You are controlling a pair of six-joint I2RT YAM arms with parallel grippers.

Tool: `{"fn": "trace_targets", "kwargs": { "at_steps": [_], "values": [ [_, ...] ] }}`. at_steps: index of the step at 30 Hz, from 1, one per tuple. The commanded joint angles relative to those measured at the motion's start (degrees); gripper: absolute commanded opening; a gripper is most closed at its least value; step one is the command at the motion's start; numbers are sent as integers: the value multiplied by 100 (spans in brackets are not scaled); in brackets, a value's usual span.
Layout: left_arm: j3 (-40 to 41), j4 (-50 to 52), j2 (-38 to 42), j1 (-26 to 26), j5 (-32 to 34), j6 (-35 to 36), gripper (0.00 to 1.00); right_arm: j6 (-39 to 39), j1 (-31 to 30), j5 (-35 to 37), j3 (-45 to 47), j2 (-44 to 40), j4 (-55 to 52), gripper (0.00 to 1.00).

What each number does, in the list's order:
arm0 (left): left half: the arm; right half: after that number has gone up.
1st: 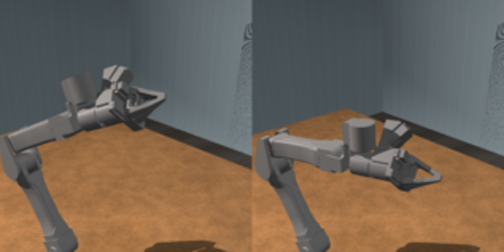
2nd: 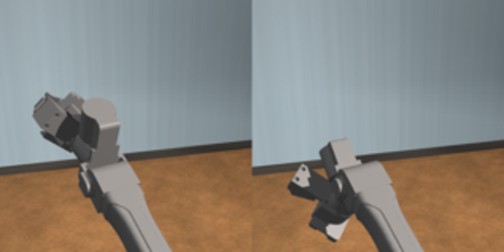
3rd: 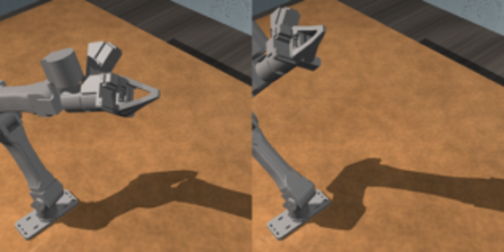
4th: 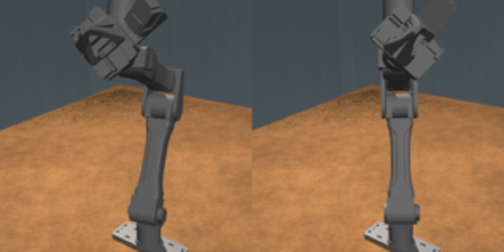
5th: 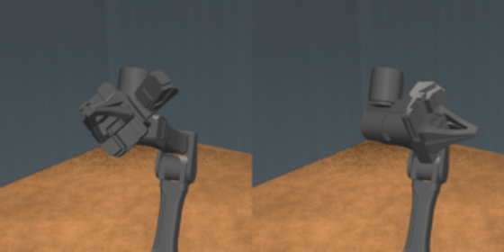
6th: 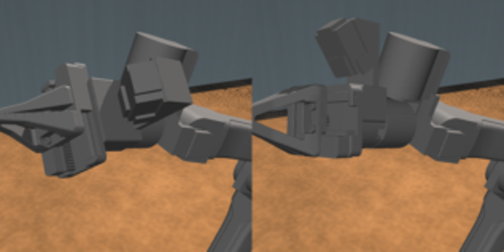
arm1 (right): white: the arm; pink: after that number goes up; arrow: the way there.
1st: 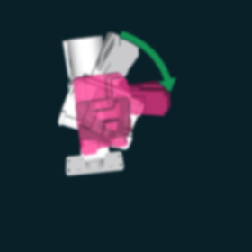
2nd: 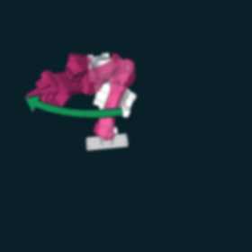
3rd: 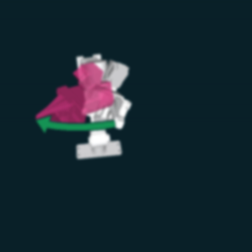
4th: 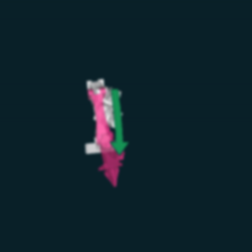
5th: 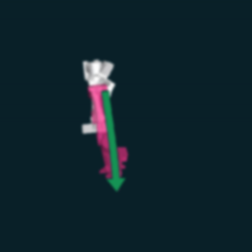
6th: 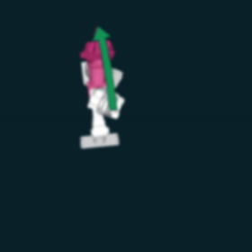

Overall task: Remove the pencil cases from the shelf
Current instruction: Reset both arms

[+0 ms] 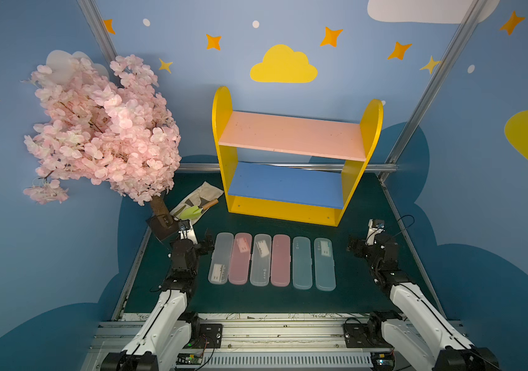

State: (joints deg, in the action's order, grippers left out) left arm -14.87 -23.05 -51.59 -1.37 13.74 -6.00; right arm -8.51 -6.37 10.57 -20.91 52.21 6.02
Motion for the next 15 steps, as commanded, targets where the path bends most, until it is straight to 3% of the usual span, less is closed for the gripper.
{"fn": "trace_targets", "kwargs": {
  "at_steps": [1, 7, 13, 15],
  "values": [
    [34, -982, -666, 198, -489, 19, 100, 160, 74, 140, -146, 319, 576, 99],
    [-49, -2202, -2134, 383, -924, 83, 100, 421, 186, 33, -416, 1020, 749, 99],
    [-678, -2133, -3118, 391, -1209, 348, 100, 677, 245, -377, -584, 1559, 1080, 98],
    [-734, -2605, -3704, 391, -1291, 371, 100, 774, 264, -432, -616, 1695, 1193, 99]
  ]
}}
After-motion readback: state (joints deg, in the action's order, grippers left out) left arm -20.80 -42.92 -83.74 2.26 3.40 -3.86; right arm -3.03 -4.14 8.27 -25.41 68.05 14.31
